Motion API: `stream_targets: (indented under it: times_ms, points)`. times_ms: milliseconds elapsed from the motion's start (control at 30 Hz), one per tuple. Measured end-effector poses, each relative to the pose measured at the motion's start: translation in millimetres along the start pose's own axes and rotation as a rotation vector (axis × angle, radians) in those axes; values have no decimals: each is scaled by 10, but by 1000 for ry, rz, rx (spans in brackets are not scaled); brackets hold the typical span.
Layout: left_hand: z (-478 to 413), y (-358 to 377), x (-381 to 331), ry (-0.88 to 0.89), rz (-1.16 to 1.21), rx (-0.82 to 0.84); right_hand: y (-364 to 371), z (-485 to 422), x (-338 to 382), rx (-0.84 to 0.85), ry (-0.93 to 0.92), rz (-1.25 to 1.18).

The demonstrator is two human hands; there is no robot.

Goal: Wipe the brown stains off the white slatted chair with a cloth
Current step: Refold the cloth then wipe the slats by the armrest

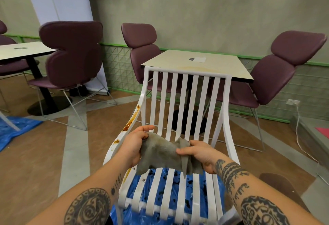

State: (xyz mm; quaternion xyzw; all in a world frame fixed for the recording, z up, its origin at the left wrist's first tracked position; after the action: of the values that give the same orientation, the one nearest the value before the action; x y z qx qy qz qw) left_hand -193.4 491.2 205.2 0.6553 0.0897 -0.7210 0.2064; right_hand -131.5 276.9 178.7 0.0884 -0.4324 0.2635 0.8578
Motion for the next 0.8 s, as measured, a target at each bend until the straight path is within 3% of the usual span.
stream_targets:
  times_ms: [233, 367, 533, 800]
  points:
    - [15, 88, -197, 57, -27, 59, -105, -120, -175, -140, 22, -225]
    - [-51, 87, -250, 82, -77, 53, -100, -99, -196, -103, -42, -333]
    - [-153, -169, -181, 63, -145, -125, -123, 20, -99, 33, -91, -386]
    - [-205, -95, 208, -38, -420, -93, 15, 96, 290, -47, -170, -446]
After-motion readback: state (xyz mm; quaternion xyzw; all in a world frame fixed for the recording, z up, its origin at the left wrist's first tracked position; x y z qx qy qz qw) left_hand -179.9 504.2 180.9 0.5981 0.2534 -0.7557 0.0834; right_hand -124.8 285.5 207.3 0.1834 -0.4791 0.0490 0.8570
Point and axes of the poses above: each hand's wrist, its own z-axis away from the middle knuckle, its own y-axis out of the palm, x = y × z, the point moved 8 cm from there along -z, towards the middle knuckle, and after that the axes turned 10 degrees about y, right-handed, at the moved point
